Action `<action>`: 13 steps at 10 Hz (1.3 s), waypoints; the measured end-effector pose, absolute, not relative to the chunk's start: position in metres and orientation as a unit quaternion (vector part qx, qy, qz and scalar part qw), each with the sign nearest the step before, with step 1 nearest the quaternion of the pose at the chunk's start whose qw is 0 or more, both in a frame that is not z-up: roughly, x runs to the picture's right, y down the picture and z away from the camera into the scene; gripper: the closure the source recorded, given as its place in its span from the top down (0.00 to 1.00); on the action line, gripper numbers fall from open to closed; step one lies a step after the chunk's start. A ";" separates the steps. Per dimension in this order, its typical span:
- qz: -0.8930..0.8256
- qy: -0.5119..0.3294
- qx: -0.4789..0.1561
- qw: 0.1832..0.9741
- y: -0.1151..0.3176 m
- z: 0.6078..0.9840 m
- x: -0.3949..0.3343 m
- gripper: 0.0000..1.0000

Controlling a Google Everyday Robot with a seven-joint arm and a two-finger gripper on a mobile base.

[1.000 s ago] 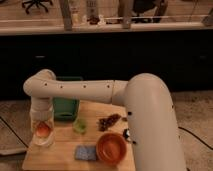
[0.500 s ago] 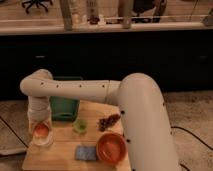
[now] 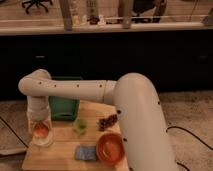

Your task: Place apple in paper cup

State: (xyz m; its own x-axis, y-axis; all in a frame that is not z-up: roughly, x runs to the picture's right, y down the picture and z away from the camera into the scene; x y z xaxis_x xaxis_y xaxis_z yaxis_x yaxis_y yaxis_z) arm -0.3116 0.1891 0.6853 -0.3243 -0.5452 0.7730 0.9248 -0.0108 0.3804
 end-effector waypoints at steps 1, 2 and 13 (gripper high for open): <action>-0.679 -0.448 -0.212 0.542 0.189 0.686 -0.311 0.80; -0.679 -0.448 -0.213 0.541 0.189 0.685 -0.312 0.80; -0.681 -0.445 -0.207 0.543 0.188 0.686 -0.310 0.80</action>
